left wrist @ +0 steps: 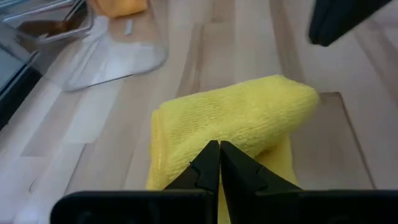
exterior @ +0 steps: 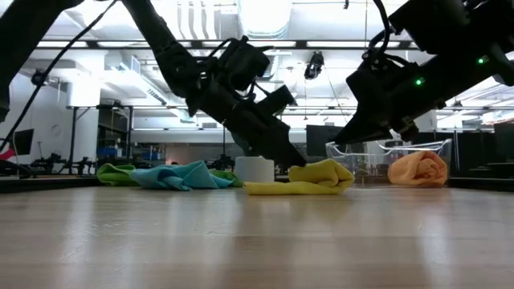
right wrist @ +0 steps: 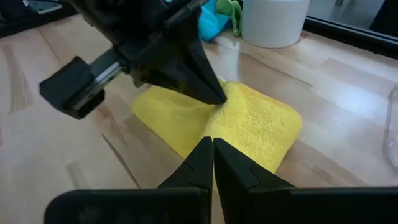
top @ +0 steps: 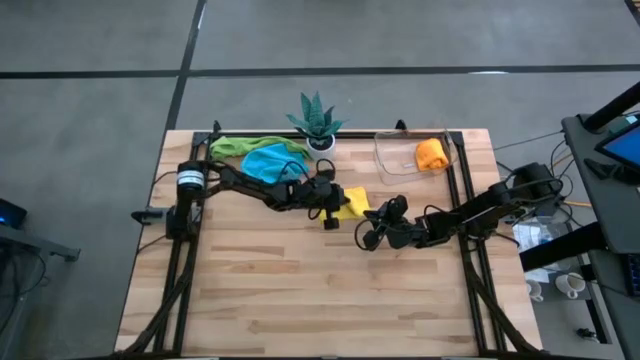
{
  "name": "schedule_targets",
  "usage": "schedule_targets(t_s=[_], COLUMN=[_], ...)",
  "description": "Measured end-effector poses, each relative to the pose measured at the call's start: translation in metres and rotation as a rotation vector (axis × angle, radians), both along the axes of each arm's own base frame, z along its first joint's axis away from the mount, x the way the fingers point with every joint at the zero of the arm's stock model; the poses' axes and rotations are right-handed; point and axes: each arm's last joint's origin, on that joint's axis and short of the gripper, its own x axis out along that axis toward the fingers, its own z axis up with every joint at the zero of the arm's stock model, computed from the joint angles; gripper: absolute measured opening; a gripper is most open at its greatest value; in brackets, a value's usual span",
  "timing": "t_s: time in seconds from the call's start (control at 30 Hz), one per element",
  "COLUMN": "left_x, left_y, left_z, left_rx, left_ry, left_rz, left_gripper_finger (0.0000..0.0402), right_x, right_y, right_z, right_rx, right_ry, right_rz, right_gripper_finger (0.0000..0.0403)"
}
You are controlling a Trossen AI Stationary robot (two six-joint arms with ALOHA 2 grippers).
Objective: Roll microfiber towels into tight, uniform cylinder then place into a basket
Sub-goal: Roll the yellow microfiber cloth
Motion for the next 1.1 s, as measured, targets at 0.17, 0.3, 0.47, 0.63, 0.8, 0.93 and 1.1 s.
schedule_targets(t_s=[0.17,0.3,0.47,0.63,0.8,0.93,1.1], left_x=[0.001,0.0,0.0,0.005,0.006,0.005,0.004], left_y=[-0.001,0.003,0.008,0.011,0.017,0.019,0.019], left_z=[-0.001,-0.001,-0.011,-0.027,-0.032,-0.033,-0.034], left_rx=[-0.011,-0.01,-0.012,-0.014,0.016,0.021,0.022], left_ry=[-0.008,-0.007,0.009,0.017,0.027,0.032,0.037], left_rz=[0.0,0.014,0.026,0.031,0.095,0.109,0.112], left_gripper_finger=[0.0,0.0,0.0,0.0,0.0,0.0,0.0], right_x=[0.0,0.0,0.0,0.0,0.0,0.001,0.006], right_y=[0.0,0.0,0.0,0.0,0.0,0.0,-0.002], right_z=[0.0,0.0,0.0,0.0,-0.001,-0.005,-0.016], right_rx=[-0.004,-0.004,-0.003,-0.002,0.035,0.06,0.069], right_ry=[0.001,0.001,0.0,-0.002,-0.015,-0.01,-0.004], right_rz=[-0.001,-0.002,-0.002,-0.003,-0.006,-0.014,-0.019], right_gripper_finger=[0.0008,0.0008,0.0008,0.0008,0.0008,0.0009,0.0008])
